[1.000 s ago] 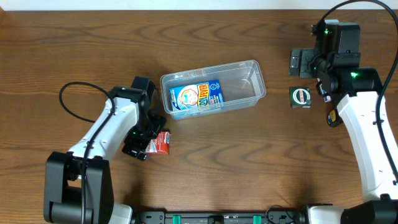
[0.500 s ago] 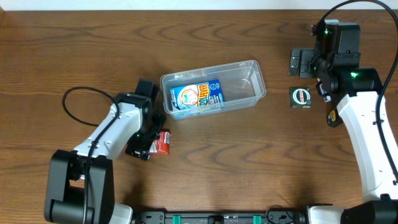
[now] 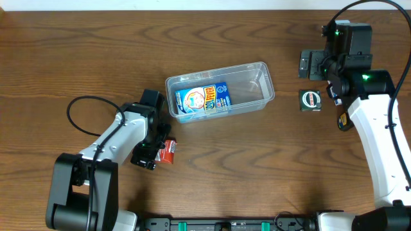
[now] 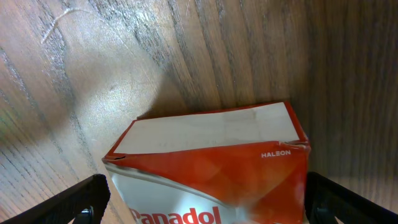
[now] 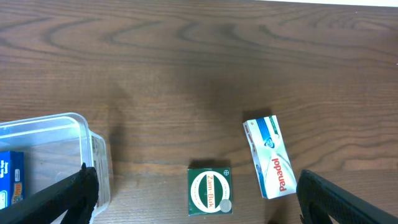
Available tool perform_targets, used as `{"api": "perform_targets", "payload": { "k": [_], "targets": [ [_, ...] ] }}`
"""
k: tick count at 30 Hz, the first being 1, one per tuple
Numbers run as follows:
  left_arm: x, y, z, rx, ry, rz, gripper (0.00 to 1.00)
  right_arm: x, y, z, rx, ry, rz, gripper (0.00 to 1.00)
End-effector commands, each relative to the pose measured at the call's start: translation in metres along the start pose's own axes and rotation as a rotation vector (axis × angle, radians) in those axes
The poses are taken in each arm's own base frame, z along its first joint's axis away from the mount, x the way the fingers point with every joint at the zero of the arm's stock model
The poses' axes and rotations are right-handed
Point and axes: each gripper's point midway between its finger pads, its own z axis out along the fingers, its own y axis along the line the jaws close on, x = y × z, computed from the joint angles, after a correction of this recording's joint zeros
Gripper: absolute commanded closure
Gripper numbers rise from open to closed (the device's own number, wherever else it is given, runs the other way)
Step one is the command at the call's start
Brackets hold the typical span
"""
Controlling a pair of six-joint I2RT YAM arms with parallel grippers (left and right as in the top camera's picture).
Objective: Pack container
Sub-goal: 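Lower the left gripper onto the red Panadol box and grasp it, then lift the red box and carry it over the container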
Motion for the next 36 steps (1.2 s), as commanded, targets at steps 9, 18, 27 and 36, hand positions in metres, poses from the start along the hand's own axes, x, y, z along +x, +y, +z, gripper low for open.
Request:
{"api": "perform_targets", "payload": {
  "k": [9,18,27,36],
  "targets": [
    [0.001,0.001,-0.001,0.004,0.002,0.057,0.14,-0.004,-0.003,-0.004,0.008,-0.012,0.013,0.01],
    [0.001,0.000,-0.001,0.006,0.002,0.075,0.27,-0.004,-0.002,-0.004,0.008,-0.012,0.013,0.01],
    [-0.001,-0.014,-0.002,0.064,-0.011,0.181,0.28,-0.004,-0.003,-0.004,0.008,-0.012,0.013,0.01],
    [-0.021,-0.029,-0.016,0.139,-0.081,0.469,0.28,-0.004,-0.002,-0.004,0.008,-0.012,0.013,0.01]
  ]
}}
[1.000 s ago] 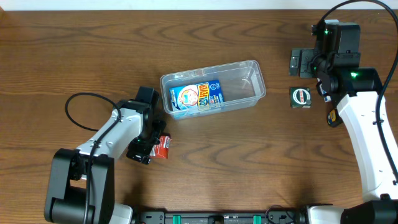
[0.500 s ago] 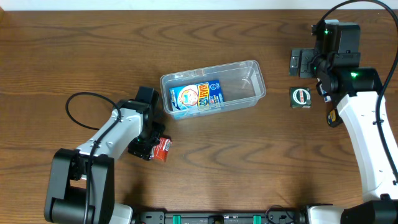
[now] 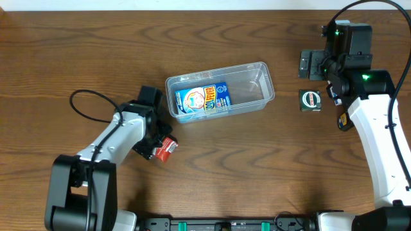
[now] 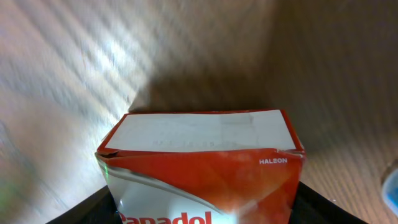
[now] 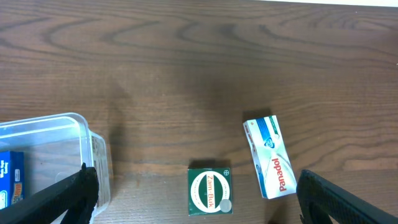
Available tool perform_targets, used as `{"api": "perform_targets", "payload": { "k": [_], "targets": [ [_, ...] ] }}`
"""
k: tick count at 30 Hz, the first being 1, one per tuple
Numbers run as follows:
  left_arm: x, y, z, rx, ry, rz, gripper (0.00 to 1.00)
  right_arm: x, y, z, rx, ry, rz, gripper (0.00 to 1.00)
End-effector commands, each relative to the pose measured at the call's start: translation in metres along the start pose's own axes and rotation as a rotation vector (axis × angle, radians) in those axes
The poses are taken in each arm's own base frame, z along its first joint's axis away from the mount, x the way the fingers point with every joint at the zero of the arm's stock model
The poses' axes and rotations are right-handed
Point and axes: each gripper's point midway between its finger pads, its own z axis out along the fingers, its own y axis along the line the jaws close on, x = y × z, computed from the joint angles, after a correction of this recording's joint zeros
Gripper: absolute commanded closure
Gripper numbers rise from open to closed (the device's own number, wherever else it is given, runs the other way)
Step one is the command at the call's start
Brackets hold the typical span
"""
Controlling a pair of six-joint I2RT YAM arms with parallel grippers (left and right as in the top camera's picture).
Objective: Pack container
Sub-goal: 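Lift the red box and carry it over the container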
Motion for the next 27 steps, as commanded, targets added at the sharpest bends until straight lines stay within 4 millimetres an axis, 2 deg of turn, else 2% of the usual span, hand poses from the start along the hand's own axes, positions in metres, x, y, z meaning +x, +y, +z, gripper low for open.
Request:
{"api": "perform_targets", "payload": {
  "k": [1,9,13,18,25,27],
  "targets": [
    [-0.015,-0.003,-0.012,0.032,-0.050,0.168,0.28,-0.004,-0.002,-0.004,0.008,-0.012,0.013,0.01],
    [-0.028,-0.006,-0.023,0.074,-0.096,0.331,0.32,-0.004,-0.002,-0.004,0.008,-0.012,0.013,0.01],
    [-0.035,-0.013,-0.041,0.120,-0.144,0.381,0.33,-0.004,-0.003,-0.004,0.008,-0.012,0.013,0.01],
    [-0.047,-0.034,-0.088,0.231,-0.259,0.446,0.39,-0.004,-0.003,-0.004,0.008,-0.012,0.013,0.01],
    [-0.060,-0.059,-0.177,0.373,-0.412,0.480,0.40,-0.004,-0.003,-0.004,0.008,-0.012,0.013,0.01],
    [-0.062,-0.067,-0.197,0.407,-0.434,0.482,0.41,-0.004,-0.003,-0.004,0.008,-0.012,0.013,0.01]
  ]
}}
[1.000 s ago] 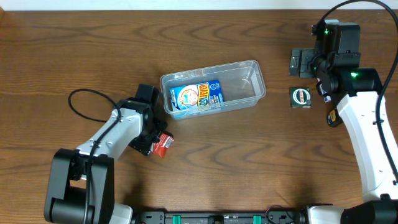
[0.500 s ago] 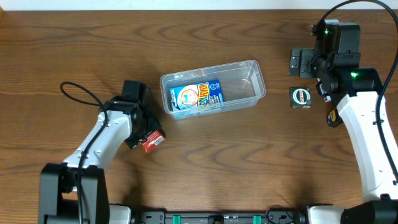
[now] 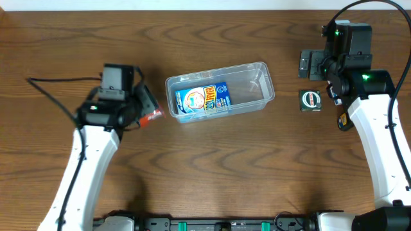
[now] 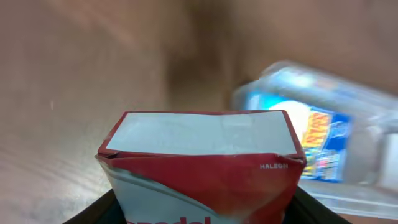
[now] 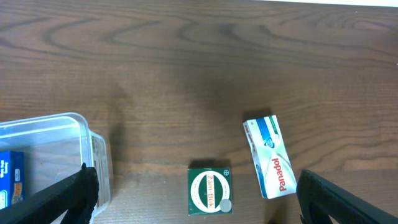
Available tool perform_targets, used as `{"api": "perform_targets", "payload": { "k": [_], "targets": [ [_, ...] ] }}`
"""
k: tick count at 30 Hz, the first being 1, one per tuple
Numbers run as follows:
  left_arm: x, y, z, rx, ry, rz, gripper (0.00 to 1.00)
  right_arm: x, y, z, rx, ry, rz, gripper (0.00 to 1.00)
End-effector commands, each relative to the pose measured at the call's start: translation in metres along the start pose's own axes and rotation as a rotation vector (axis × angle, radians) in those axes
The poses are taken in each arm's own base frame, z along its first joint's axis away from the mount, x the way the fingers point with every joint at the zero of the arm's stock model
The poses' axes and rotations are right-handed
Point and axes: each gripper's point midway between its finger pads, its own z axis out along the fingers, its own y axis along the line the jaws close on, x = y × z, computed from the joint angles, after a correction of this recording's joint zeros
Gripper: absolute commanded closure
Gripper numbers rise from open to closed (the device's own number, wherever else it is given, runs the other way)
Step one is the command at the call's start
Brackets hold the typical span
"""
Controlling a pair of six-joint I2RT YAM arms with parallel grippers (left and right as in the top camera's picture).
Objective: Pack container
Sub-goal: 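Lift the red box and carry it over the container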
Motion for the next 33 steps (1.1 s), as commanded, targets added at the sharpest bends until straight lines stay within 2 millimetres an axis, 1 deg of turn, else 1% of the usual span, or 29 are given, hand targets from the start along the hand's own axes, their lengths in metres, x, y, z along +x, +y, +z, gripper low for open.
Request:
{"api": "perform_targets", "payload": {
  "k": [1,4,7,9,11,17,21,25,28,31,33],
  "targets": [
    [-0.029,-0.018,-0.028,0.047,-0.080,0.030,0.41,-0.004,-0.003,-0.004,0.008,-0.013,0.013,0.01],
    [-0.047,-0.038,-0.046,0.113,-0.135,0.040,0.44,-0.004,-0.002,-0.004,0.008,-0.013,0.013,0.01],
    [-0.059,-0.060,-0.058,0.171,-0.181,0.064,0.45,-0.004,-0.003,-0.004,0.008,-0.013,0.013,0.01],
    [-0.061,-0.075,-0.061,0.206,-0.187,0.085,0.45,-0.004,-0.003,-0.004,0.008,-0.013,0.013,0.01],
    [-0.059,-0.095,-0.061,0.258,-0.174,0.103,0.45,-0.004,-0.003,-0.004,0.008,-0.013,0.013,0.01],
    [-0.048,-0.148,-0.043,0.341,-0.137,0.165,0.45,-0.004,-0.003,-0.004,0.008,-0.013,0.013,0.01],
    [-0.037,-0.189,-0.031,0.392,-0.117,0.222,0.45,-0.004,-0.002,-0.004,0.008,-0.013,0.013,0.01],
    [-0.028,-0.224,-0.023,0.438,-0.105,0.258,0.46,-0.004,-0.003,-0.004,0.008,-0.013,0.013,0.01],
    [-0.019,-0.245,-0.015,0.465,-0.095,0.274,0.46,-0.004,-0.003,-0.004,0.008,-0.013,0.013,0.01],
    [-0.008,-0.265,-0.001,0.496,-0.093,0.291,0.47,-0.004,-0.003,-0.004,0.008,-0.013,0.013,0.01],
    [-0.001,-0.274,0.006,0.509,-0.089,0.305,0.48,-0.004,-0.003,-0.004,0.008,-0.013,0.013,0.01]
  ]
}}
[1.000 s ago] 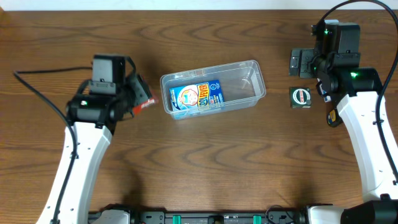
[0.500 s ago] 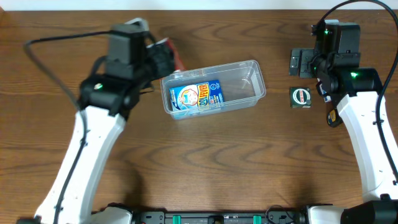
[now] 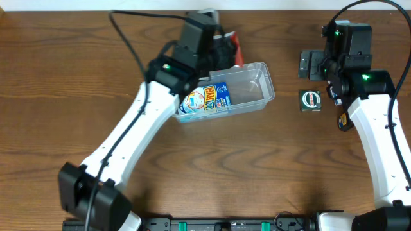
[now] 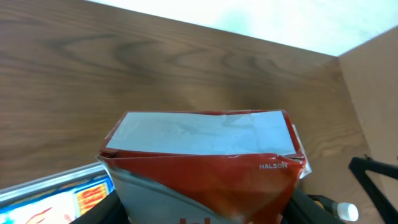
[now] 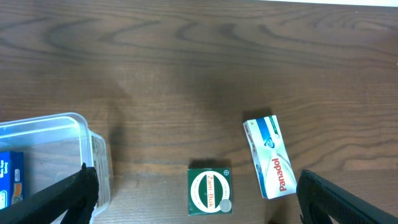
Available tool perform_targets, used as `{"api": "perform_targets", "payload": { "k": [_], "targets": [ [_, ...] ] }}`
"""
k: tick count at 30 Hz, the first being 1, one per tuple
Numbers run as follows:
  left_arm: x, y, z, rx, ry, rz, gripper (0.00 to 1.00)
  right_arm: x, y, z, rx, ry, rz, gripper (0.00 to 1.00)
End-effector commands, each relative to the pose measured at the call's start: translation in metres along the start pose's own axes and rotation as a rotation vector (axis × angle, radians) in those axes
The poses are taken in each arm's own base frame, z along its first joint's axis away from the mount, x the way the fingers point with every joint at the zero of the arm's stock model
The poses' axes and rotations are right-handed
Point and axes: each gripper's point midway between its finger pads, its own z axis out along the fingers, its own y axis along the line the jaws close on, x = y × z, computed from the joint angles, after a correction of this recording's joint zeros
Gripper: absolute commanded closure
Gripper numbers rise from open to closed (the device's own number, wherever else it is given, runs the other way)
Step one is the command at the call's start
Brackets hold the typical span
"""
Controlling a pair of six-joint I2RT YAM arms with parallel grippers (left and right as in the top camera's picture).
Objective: Pack container
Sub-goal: 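Lift the red box and carry it over the container, then lower the red box into the container beside the blue box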
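Observation:
A red and white Panadol box [image 4: 205, 155] is held in my left gripper [image 4: 205, 211], which is shut on it. In the overhead view that gripper [image 3: 226, 50] and the red box [image 3: 235, 43] hang by the far rim of the clear plastic container [image 3: 263, 80]. A blue box [image 3: 205, 99] lies in the container's left half. My right gripper [image 5: 199, 211] stands open above a green Zam-Buk box [image 5: 209, 191] and a white Panadol box [image 5: 271, 165], touching neither.
In the overhead view the green box [image 3: 310, 100] lies right of the container, and the white box [image 3: 343, 120] is mostly hidden under the right arm. The left arm's cable loops over the table's far left. A cardboard-coloured surface shows at the right in the left wrist view.
My left gripper, still shut on the red box, was at the container's left end and is now raised by its far rim, further right. The right arm has not moved.
My left gripper stood open around the red Panadol box on the table, below and left of the container. Then it was shut on the box, then held it beside the container's left end, and now holds it by the far rim.

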Motion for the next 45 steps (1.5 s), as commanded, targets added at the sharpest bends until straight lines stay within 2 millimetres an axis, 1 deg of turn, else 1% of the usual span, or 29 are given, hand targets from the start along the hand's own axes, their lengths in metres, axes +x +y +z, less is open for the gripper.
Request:
{"api": "perform_targets", "payload": {
  "k": [1,4,7,12,14,18,21,23,31,39,45],
  "targets": [
    [0.004,-0.012,0.015,0.019,0.004,0.005,0.48,-0.004,-0.003,-0.004,0.008,-0.012,0.013,0.01],
    [0.012,-0.016,0.027,0.026,0.016,0.000,0.50,-0.004,-0.003,-0.004,0.008,-0.012,0.013,0.01],
    [0.019,-0.018,0.034,0.027,0.030,0.005,0.50,-0.004,-0.003,-0.004,0.008,-0.012,0.013,0.01],
    [0.029,-0.016,0.045,-0.011,0.038,0.019,0.50,-0.004,-0.003,-0.004,0.008,-0.012,0.013,0.01],
    [0.036,-0.015,0.052,-0.030,0.047,0.027,0.50,-0.004,-0.002,-0.004,0.008,-0.012,0.013,0.01],
    [0.058,-0.013,0.066,-0.056,0.098,0.043,0.50,-0.004,-0.003,-0.004,0.008,-0.012,0.013,0.01],
    [0.070,-0.004,0.075,-0.109,0.119,0.054,0.50,-0.004,-0.002,-0.004,0.008,-0.012,0.013,0.01],
    [0.075,0.004,0.080,-0.143,0.127,0.058,0.50,-0.004,-0.003,-0.004,0.008,-0.012,0.013,0.01],
    [0.094,0.016,0.089,-0.186,0.185,0.037,0.50,-0.004,-0.003,-0.004,0.008,-0.012,0.013,0.01],
    [0.112,0.022,0.103,-0.210,0.221,0.013,0.50,-0.004,-0.003,-0.004,0.008,-0.012,0.013,0.01],
    [0.116,0.025,0.104,-0.218,0.232,0.014,0.50,-0.004,-0.003,-0.004,0.008,-0.012,0.013,0.01]
  ]
}}
